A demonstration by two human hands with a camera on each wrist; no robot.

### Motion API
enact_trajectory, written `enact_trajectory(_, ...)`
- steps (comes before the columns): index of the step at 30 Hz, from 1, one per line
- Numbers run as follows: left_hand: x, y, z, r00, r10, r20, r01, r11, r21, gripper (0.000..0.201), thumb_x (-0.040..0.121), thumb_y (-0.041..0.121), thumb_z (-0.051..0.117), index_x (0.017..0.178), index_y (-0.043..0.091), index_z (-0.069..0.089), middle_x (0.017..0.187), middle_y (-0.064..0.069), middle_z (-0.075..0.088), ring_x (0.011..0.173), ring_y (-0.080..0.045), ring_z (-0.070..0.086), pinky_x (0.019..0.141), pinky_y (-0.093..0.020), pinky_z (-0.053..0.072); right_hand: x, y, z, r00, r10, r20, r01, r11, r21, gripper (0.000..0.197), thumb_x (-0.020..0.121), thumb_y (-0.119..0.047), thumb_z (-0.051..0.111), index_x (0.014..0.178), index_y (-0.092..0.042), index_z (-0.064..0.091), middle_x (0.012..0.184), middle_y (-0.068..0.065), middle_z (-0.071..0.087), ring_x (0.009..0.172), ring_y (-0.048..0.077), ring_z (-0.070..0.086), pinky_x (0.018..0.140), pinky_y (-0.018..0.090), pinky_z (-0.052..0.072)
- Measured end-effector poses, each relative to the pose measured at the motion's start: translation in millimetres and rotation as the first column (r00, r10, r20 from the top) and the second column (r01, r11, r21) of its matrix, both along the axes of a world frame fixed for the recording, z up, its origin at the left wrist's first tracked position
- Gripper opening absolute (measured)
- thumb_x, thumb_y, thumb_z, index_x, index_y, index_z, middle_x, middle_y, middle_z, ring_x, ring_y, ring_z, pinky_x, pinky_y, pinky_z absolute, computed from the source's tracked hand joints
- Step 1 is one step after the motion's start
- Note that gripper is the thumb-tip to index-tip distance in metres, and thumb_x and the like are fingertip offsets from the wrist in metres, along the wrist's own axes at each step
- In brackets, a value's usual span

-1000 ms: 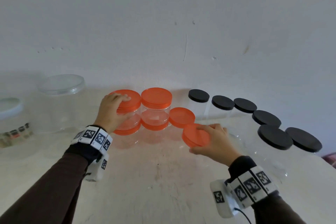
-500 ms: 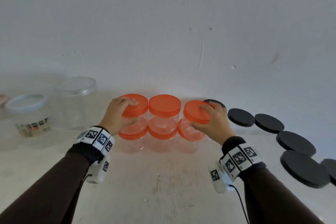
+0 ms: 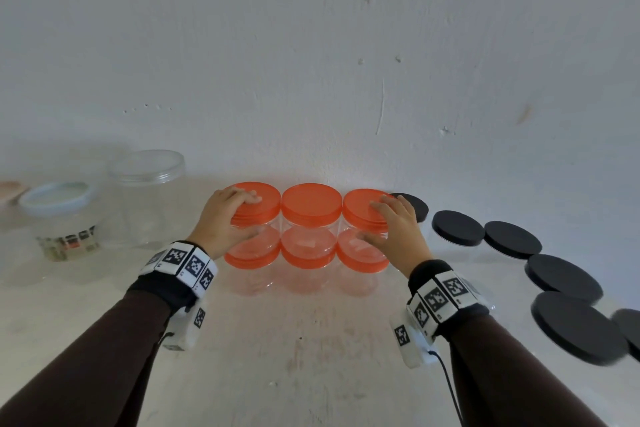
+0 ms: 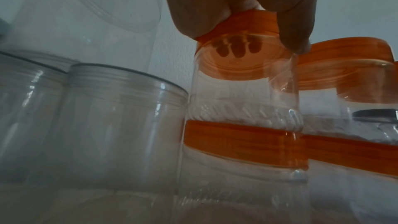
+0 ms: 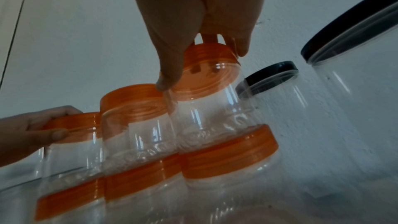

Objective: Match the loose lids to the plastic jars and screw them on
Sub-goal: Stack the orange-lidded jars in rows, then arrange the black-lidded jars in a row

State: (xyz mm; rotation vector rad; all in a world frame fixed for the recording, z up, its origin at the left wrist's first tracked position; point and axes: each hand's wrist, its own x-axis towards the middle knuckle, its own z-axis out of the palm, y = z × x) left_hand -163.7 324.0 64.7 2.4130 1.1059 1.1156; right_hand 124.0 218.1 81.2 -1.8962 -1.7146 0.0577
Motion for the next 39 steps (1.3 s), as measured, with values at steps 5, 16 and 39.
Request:
enact_trajectory(5, 2, 0, -1, 1.000, 0.020, -0.007, -0.019, 0.999, 0.027, 0.044, 0.073, 0.022, 0.076, 0.114, 0.016, 0.059, 0.120, 0.008, 0.049, 0.117, -0.016, 0.039, 0.100, -0.028, 0.025, 0, -1, 2, 0.997, -0.033, 0.073, 0.036, 0.999, -0.038, 0.068, 0.084, -0.041, 0.063, 0.142, -0.019, 0.035, 0.153, 0.003, 0.023, 0.144, 0.022, 0.005, 0.116, 0.040, 0.011)
enact_trajectory(16, 12, -9, 29, 0.902, 0.175, -0.395, -0.167, 0.984, 0.056, 0.049, 0.083, 0.039, 0.064, 0.126, 0.016, 0.054, 0.136, -0.001, 0.049, 0.127, -0.020, 0.040, 0.114, -0.044, 0.013, 5, -100, 23, 0.996, 0.010, 0.088, -0.026, 0.982, 0.186, 0.048, 0.086, -0.032, 0.063, 0.130, -0.017, 0.050, 0.142, 0.002, 0.039, 0.129, 0.022, 0.034, 0.102, 0.033, 0.033)
enact_trajectory(39, 329, -234, -16, 0.882, -0.462, 0.095, 0.457, 0.788, -0.412, 0.096, 0.064, 0.038, 0.082, 0.140, 0.023, 0.024, 0.132, 0.011, 0.034, 0.122, -0.003, 0.037, 0.099, -0.015, 0.033, 211, -269, 7, 0.983, -0.007, 0.183, 0.057, 0.961, -0.271, 0.067, 0.084, -0.042, 0.062, 0.140, -0.034, 0.026, 0.147, -0.008, 0.017, 0.133, 0.017, 0.016, 0.108, 0.026, 0.028)
